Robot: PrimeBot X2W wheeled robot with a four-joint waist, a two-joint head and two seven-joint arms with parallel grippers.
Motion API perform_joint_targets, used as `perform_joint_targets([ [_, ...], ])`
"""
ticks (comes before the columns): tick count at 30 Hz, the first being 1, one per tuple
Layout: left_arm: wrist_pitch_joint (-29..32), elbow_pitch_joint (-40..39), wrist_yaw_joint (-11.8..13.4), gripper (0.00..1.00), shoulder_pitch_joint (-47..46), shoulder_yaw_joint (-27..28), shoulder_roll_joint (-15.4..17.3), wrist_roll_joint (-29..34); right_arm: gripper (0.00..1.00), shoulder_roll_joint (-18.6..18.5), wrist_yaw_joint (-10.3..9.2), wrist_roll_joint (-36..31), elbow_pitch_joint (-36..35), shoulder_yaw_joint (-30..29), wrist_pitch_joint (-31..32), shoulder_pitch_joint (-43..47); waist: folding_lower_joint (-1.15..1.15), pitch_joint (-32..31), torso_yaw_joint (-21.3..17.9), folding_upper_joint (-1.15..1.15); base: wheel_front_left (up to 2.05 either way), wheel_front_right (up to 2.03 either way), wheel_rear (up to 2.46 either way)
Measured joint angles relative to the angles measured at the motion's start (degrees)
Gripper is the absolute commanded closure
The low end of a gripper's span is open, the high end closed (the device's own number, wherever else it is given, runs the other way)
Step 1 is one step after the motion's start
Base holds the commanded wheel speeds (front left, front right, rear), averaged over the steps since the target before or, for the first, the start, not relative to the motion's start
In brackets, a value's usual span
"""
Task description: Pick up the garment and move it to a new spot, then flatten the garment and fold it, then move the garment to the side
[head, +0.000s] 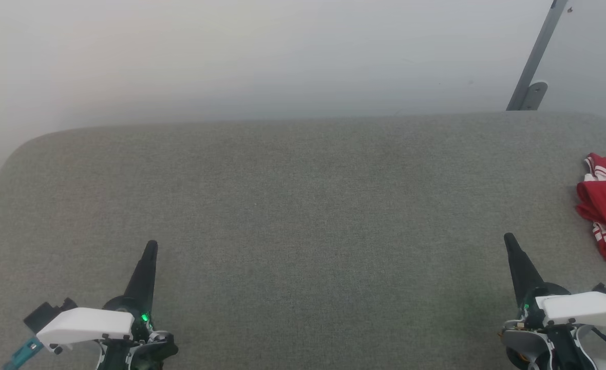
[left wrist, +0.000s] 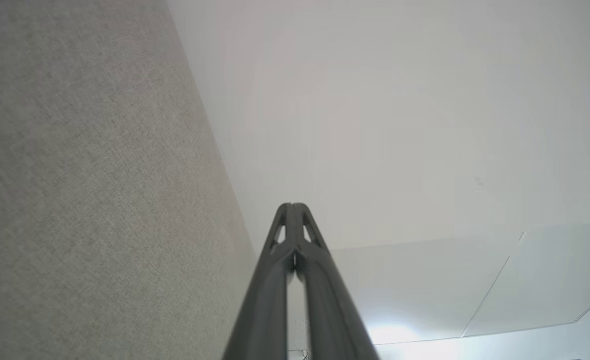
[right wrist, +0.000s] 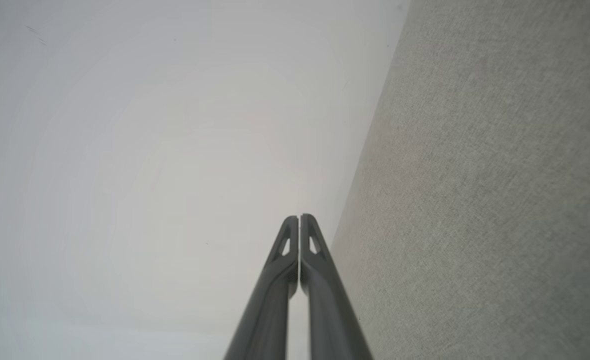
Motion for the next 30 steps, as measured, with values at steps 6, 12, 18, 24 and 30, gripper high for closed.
perform_joint_targets([
  [6, 0.6, 0.2, 0.0, 1.00, -0.4, 0.1, -0.5, -2.2, 1.00, 0.0, 0.00, 2.8, 0.0, 0.1, 0.7, -0.3, 0.00, 0.1, -0.1, 0.00, 0.00, 0.00, 0.00],
  [12, 1.1, 0.4, 0.0, 1.00, -0.8, 0.2, -0.9, -3.7, 1.00, 0.0, 0.00, 5.3, 0.0, 0.2, 1.3, -0.6, 0.00, 0.2, -0.1, 0.00, 0.00, 0.00, 0.00],
  [18, 1.6, 0.6, 0.0, 1.00, -1.3, 0.3, -1.2, -5.4, 1.00, 0.0, 0.00, 7.5, 0.0, 0.3, 1.7, -0.8, 0.00, 0.3, -0.2, 0.00, 0.00, 0.00, 0.00],
  [24, 1.6, 0.6, 0.0, 1.00, -1.3, 0.3, -1.2, -5.4, 1.00, 0.0, 0.00, 7.5, -0.1, 0.2, 1.7, -0.8, 0.00, 0.3, -0.2, 0.00, 0.00, 0.00, 0.00],
  [30, 1.6, 0.6, 0.0, 1.00, -1.3, 0.3, -1.2, -5.4, 1.00, 0.0, 0.00, 7.5, -0.1, 0.3, 1.7, -0.8, 0.00, 0.3, -0.2, 0.00, 0.00, 0.00, 0.00],
])
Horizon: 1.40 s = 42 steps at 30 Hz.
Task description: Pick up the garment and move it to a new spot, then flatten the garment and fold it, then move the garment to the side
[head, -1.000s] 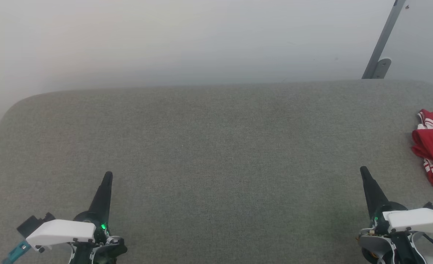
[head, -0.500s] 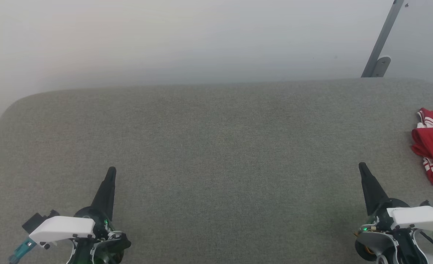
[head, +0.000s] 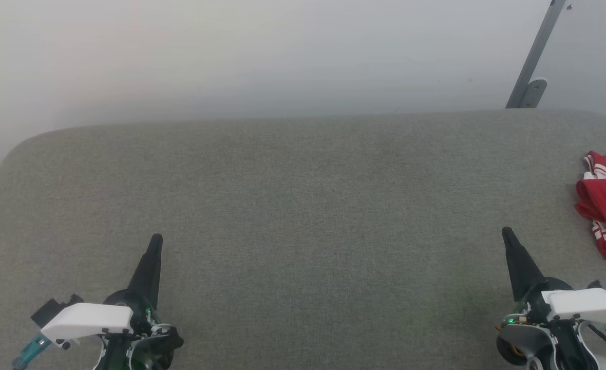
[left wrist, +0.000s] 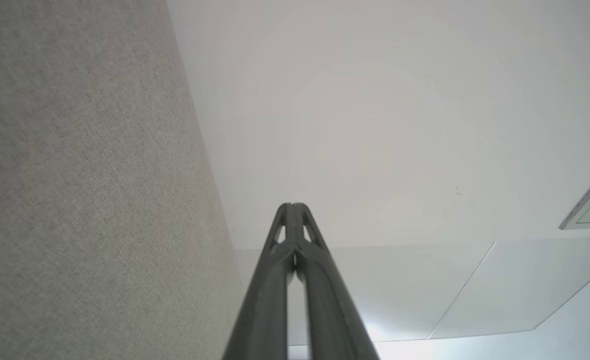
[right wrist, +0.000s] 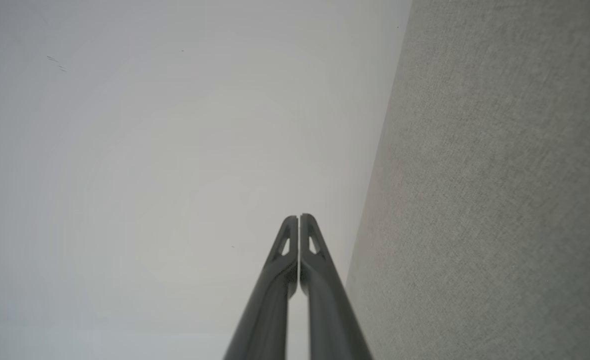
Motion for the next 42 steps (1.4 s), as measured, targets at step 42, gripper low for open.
perform_joint_targets([
  [42, 0.0, 0.0, 0.0, 1.00, 0.0, 0.0, 0.0, 0.0, 1.00, 0.0, 0.00, 0.0, 0.0, 0.0, 0.0, 0.0, 0.00, 0.0, 0.0, 0.00, 0.00, 0.00, 0.00],
])
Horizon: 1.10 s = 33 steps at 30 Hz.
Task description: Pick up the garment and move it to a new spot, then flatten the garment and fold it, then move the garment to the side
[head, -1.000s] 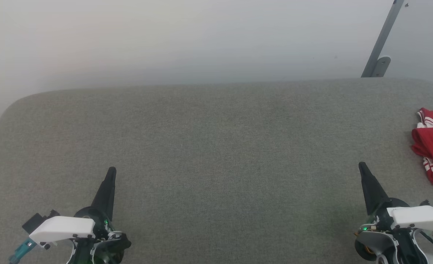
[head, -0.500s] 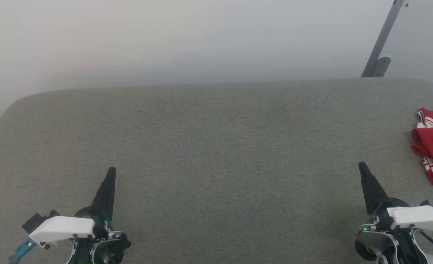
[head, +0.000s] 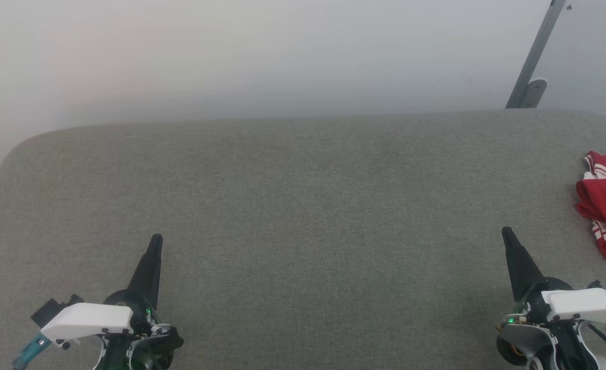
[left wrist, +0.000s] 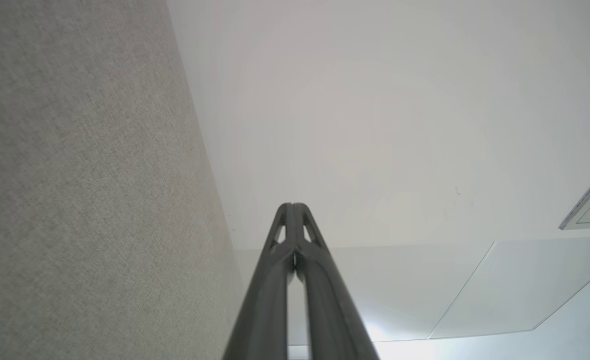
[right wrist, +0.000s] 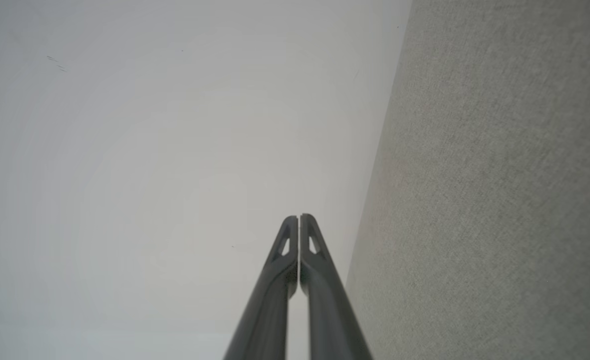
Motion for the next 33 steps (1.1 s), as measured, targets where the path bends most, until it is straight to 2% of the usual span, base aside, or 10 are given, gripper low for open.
perform_joint_targets([
  [33, 0.0, 0.0, 0.0, 1.00, 0.0, 0.0, 0.0, 0.0, 1.00, 0.0, 0.00, 0.0, 0.0, 0.0, 0.0, 0.0, 0.00, 0.0, 0.0, 0.00, 0.00, 0.00, 0.00],
])
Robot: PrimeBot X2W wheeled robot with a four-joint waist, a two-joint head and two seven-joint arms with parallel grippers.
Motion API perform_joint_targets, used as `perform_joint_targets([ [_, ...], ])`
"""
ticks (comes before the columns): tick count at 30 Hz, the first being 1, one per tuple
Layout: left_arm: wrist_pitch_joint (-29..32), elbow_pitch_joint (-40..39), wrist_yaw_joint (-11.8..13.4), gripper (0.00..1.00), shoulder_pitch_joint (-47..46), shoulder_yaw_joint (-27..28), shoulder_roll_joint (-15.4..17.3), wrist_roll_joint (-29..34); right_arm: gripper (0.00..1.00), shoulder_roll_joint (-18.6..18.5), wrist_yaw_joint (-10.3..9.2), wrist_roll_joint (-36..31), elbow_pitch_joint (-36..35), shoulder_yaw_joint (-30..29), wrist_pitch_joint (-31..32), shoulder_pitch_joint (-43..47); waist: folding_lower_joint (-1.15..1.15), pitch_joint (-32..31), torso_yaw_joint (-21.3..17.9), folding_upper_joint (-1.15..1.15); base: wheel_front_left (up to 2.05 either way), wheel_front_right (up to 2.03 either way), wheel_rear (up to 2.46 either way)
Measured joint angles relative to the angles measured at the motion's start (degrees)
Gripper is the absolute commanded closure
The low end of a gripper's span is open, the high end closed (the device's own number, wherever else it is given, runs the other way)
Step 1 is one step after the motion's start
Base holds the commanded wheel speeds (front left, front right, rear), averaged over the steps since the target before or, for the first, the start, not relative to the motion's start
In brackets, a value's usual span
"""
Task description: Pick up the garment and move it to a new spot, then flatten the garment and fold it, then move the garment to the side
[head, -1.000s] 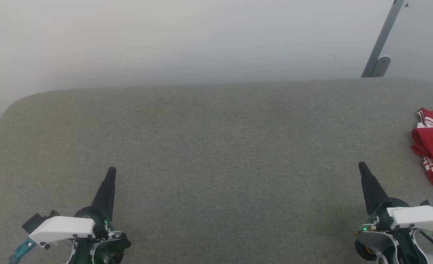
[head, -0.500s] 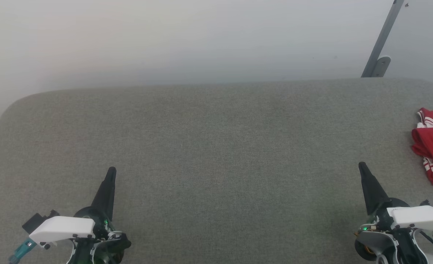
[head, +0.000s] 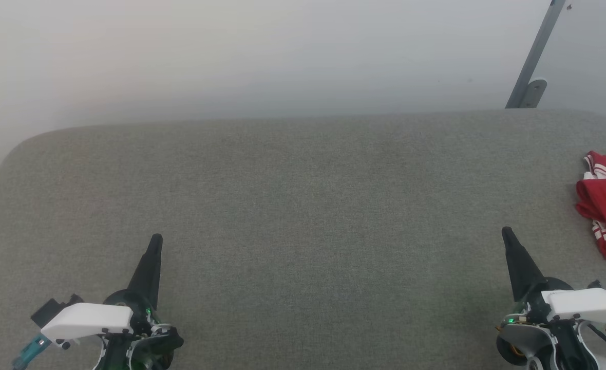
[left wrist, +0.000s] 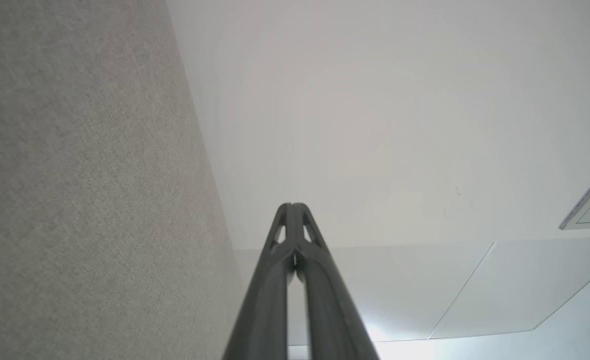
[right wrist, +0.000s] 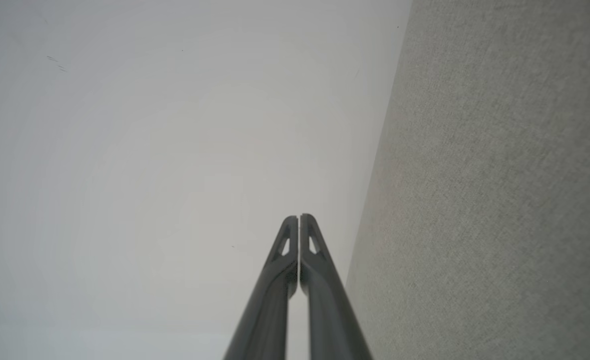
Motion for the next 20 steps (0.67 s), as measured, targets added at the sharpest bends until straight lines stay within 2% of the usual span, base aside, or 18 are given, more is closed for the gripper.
perform_joint_targets([
  [20, 0.0, 0.0, 0.0, 1.00, 0.0, 0.0, 0.0, 0.0, 1.00, 0.0, 0.00, 0.0, 0.0, 0.0, 0.0, 0.0, 0.00, 0.0, 0.0, 0.00, 0.00, 0.00, 0.00],
])
